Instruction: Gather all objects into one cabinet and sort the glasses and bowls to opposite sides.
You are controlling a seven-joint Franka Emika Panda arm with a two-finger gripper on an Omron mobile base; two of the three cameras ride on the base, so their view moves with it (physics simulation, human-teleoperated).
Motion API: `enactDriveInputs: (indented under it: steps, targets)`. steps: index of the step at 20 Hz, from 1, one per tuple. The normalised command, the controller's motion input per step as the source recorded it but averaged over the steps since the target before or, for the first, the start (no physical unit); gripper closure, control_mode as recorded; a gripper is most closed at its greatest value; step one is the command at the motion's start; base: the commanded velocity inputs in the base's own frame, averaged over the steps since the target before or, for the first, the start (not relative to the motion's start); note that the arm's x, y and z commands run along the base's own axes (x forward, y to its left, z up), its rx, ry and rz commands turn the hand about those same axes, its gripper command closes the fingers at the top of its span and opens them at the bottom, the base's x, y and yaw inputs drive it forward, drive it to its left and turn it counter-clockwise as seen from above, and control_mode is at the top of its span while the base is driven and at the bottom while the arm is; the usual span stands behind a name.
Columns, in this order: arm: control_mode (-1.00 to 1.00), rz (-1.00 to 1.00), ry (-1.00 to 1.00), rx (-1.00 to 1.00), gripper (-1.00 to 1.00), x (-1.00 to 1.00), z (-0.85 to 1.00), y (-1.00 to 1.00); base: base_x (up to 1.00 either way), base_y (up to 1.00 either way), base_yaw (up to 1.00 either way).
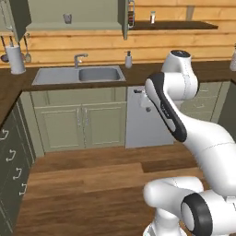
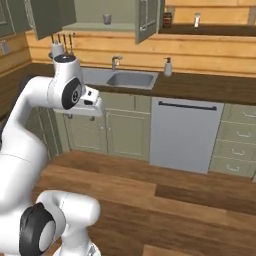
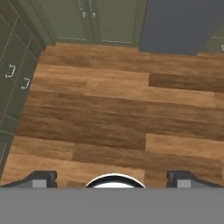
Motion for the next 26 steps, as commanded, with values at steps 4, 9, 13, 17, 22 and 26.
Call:
enactDriveInputs:
  steps: [4, 9, 13, 17, 22, 26]
  targets:
    - [1.0, 0.0, 0.0, 0.0, -1.0, 0.0, 0.0, 0.0, 1.0, 0.15, -0.03]
    - [1.0, 0.0, 0.0, 0.0, -1.0, 0.0, 0.0, 0.0, 0.99, 0.75, -0.02]
    - [1.0, 0.0, 0.0, 0.0, -1.0, 0.0, 0.0, 0.0, 0.96, 1.0, 0.0]
    - [1.0, 0.0, 0.0, 0.0, -1.0, 0.0, 0.0, 0.0, 1.0, 0.18, -0.03]
    - [1.0, 0.0, 0.0, 0.0, -1.0, 0.0, 0.0, 0.0, 1.0, 0.06, -0.02]
    - [1.0, 0.0, 0.0, 0.0, -1.0, 0.0, 0.0, 0.0, 1.0, 0.6, 0.0]
